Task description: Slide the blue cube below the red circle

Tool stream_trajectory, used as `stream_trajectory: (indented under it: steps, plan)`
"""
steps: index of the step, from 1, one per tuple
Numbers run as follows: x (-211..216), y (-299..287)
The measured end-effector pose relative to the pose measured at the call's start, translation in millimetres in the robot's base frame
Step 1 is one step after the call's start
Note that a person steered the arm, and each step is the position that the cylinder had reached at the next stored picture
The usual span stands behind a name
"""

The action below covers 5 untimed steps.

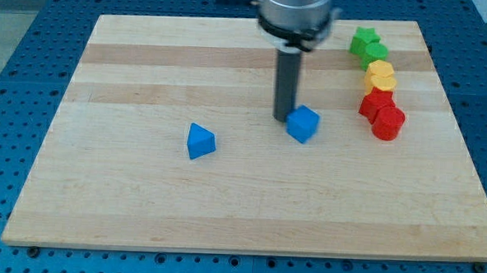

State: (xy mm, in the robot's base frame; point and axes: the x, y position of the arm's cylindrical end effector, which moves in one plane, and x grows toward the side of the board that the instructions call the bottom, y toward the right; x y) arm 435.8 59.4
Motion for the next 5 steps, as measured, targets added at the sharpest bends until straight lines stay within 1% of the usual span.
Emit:
stream_trajectory:
  steps: [1,2,3,4,5]
  plan:
    - [27,36]
    - [27,20]
    - [45,19]
    - [56,53]
    - [56,94]
